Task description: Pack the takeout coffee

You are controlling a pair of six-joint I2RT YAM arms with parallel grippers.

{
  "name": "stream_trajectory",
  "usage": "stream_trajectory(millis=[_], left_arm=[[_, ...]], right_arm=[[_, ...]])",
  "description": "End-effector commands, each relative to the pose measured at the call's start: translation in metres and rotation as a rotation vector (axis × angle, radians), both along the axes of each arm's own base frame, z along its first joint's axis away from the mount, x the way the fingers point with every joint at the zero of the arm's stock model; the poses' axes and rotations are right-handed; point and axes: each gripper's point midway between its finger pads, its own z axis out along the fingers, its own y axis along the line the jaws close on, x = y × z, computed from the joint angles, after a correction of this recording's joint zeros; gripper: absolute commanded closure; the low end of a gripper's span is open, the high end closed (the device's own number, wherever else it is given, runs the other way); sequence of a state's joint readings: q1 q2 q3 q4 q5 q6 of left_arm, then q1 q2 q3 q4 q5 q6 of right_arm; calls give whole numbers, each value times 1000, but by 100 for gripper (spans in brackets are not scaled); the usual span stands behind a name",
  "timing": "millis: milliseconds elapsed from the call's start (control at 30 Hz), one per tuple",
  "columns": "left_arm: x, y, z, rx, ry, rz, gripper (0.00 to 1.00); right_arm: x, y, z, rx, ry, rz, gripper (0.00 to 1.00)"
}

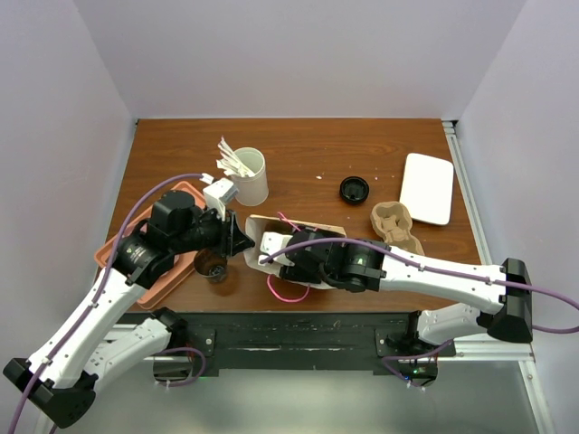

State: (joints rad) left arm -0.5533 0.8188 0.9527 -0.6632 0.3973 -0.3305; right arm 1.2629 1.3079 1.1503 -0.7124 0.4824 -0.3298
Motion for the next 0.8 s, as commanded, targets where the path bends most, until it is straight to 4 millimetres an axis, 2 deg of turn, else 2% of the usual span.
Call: stream_trajectory(millis=[0, 100, 200, 300, 400, 500, 533, 633, 767], left_arm=[[-6, -11, 19, -80, -32, -60, 77], [-8, -12, 19, -82, -35, -73, 78], [-10, -12, 15, -73, -37, -94, 79], [-14, -13, 16, -75, -53, -120, 79], [-16, -8, 6, -54, -66, -120, 75], [-17, -3, -5, -15, -49, -112, 68], [-17, -3, -6, -10, -46, -112, 62], [-16, -4, -8, -12, -34, -107, 55], [-13, -7, -9, -18, -10, -98, 59]], right_arm=[[4, 23, 21, 89, -33, 45, 69], [-3, 40, 21, 137, 3, 114, 69], [-3, 44, 12, 116, 13, 118, 69], [3, 36, 3, 67, -11, 88, 71], [9, 23, -3, 27, -59, 75, 71], [13, 16, -1, 38, -71, 55, 71], [12, 14, 1, 44, -71, 51, 70], [10, 11, -1, 54, -59, 42, 70], [11, 3, 3, 66, -77, 11, 70]])
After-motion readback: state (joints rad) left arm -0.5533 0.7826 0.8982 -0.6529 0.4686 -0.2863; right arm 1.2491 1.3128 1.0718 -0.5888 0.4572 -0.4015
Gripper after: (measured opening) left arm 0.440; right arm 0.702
